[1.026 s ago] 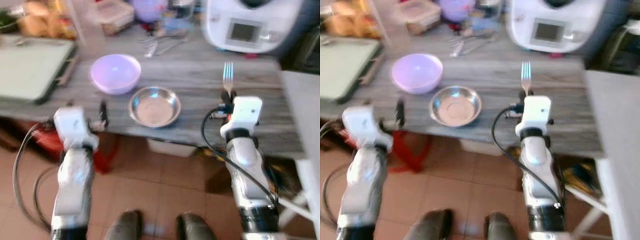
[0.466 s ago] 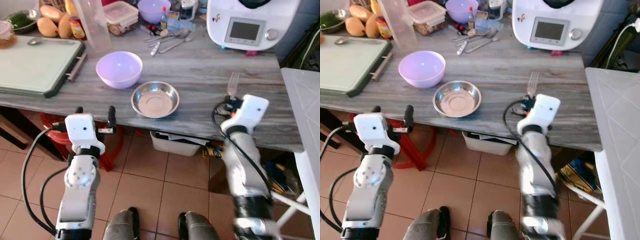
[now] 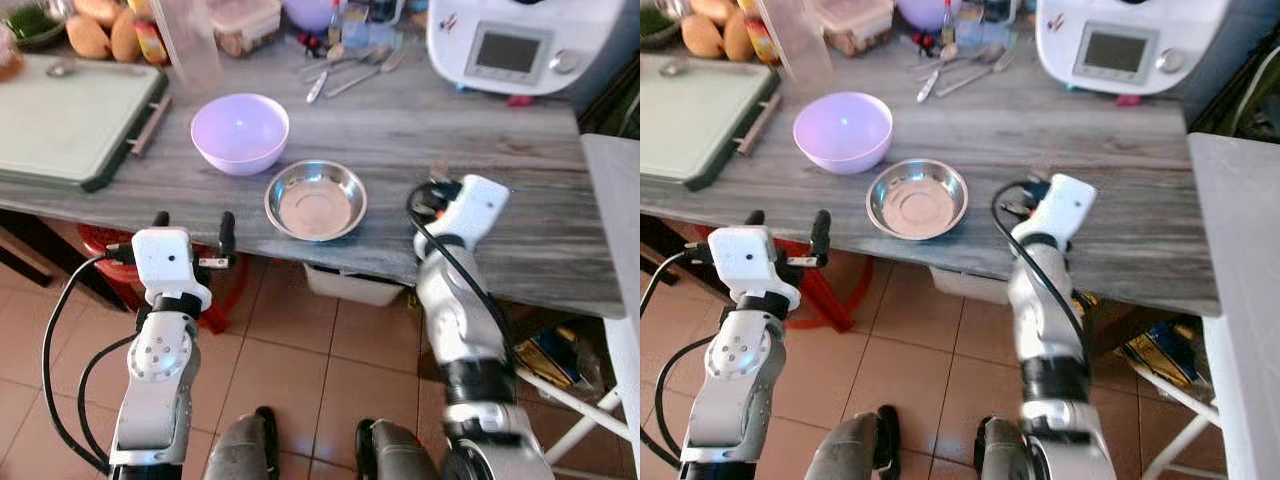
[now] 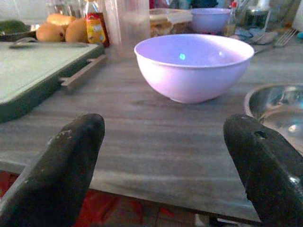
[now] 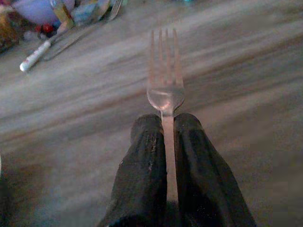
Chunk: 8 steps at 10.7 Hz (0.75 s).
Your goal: Setting the table
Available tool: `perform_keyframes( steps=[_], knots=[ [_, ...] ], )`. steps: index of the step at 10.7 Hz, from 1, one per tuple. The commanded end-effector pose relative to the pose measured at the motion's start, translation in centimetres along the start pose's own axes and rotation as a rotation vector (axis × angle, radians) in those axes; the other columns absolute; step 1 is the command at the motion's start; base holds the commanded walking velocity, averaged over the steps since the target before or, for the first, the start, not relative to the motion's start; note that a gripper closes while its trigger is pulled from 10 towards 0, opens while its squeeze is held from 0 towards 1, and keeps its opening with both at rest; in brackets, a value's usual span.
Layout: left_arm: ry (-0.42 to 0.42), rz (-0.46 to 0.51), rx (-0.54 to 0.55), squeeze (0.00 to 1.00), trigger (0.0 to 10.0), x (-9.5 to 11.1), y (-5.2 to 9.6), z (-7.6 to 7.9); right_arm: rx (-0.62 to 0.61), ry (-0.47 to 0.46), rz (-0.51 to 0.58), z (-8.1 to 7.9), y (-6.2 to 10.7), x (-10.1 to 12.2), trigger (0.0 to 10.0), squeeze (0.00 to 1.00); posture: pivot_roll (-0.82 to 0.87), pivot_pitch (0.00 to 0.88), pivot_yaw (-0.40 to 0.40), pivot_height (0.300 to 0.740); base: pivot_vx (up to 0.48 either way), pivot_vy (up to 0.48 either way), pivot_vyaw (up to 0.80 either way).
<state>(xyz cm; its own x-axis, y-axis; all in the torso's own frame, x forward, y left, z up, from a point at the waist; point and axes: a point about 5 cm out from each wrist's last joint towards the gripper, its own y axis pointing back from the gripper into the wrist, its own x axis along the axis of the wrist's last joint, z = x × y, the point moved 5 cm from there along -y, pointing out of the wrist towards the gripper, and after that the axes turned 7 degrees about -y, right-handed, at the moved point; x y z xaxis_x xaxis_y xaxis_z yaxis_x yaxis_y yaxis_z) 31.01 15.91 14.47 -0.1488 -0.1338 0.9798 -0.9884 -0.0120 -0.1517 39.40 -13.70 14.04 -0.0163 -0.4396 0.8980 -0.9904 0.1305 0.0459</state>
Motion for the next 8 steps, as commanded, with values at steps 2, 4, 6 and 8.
perform_keyframes(
  steps=[2, 4, 6, 8],
  knots=[
    [0.001, -0.008, -0.015, 0.00, 10.0, 0.0, 0.3, 0.2, -0.011, 0.004, -0.032, -0.8, -0.3, -0.8, 10.0, 0.00, -0.01, 0.246, 0.016, 0.740, 0.000, 0.000, 0.00],
    [0.004, -0.007, -0.015, 0.00, 10.0, 0.0, 0.1, 0.4, 0.009, 0.007, -0.086, -2.3, -0.8, -1.5, 10.0, 0.00, -0.01, 0.241, 0.001, 0.740, 0.000, 0.000, 0.00],
    [0.008, -0.010, -0.016, 0.00, 10.0, -0.1, 0.3, 0.6, 0.030, 0.047, -0.138, -3.1, -0.4, -2.6, 10.0, 0.00, -0.01, 0.238, -0.006, 0.740, 0.000, 0.000, 0.00],
    [0.009, -0.012, -0.017, 0.00, 10.0, -0.2, 0.3, 0.6, 0.047, 0.064, -0.196, -3.3, 0.4, -4.2, 10.0, 0.00, -0.02, 0.239, -0.012, 0.740, 0.000, 0.000, 0.00]
  ],
)
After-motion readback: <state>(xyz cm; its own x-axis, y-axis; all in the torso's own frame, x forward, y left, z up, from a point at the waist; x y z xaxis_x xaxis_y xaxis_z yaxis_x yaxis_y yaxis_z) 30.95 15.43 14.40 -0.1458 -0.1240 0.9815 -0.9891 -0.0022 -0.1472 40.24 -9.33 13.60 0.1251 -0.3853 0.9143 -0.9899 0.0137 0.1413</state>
